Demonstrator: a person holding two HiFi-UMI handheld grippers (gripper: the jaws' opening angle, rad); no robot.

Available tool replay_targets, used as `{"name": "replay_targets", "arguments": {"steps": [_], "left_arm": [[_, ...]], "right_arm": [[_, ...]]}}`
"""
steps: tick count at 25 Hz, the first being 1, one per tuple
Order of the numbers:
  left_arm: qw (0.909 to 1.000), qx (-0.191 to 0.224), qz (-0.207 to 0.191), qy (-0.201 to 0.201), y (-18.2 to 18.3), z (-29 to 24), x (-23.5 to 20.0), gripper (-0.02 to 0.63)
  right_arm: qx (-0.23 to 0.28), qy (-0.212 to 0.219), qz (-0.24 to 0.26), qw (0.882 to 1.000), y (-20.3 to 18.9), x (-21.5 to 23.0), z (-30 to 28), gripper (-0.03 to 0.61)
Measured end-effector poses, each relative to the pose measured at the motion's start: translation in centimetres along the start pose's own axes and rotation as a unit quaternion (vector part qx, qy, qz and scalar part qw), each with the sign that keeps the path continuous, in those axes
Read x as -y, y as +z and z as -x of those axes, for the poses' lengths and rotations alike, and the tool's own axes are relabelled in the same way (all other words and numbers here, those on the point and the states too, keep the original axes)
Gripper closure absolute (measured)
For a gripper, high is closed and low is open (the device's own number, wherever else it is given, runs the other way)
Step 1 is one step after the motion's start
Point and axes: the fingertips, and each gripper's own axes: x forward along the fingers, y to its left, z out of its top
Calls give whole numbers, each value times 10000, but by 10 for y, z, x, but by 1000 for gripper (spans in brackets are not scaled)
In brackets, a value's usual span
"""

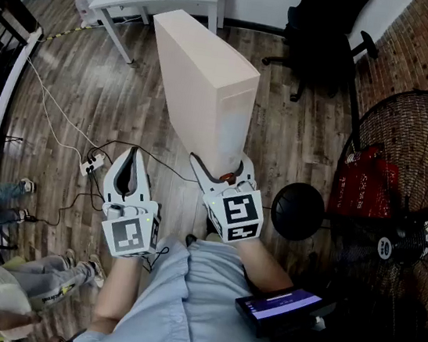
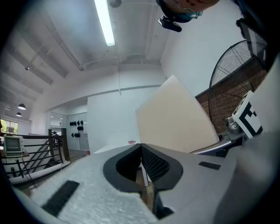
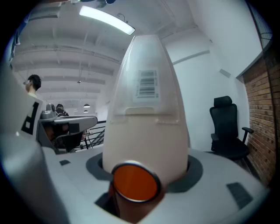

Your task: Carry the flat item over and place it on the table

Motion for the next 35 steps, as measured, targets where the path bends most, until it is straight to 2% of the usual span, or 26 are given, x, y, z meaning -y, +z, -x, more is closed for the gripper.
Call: {"name": "replay_targets", "arguments": {"steps": [8,15,21,26,35], "left_arm": [[10000,-41,-21,-24,-6,-27,16,604],[9997,-123,-15,200,-10,-46,10,604],[9986,-235,61,475,-23,-58,-13,604],[9979,-303,181,539,-44,-82,-33,604],[9979,-373,255,464,-71,-174,-106,604]], "right_arm": [[-9,13,-23,10000,-2,31,-11,290],[-41,-69,-321,9995,1,63,-33,284],[-158,-26,-301,9994,2,72,-64,282],[-242,-19,-273,9993,-2,77,-99,281],[-465,-166,-320,9983,4,86,-209,281]]}}
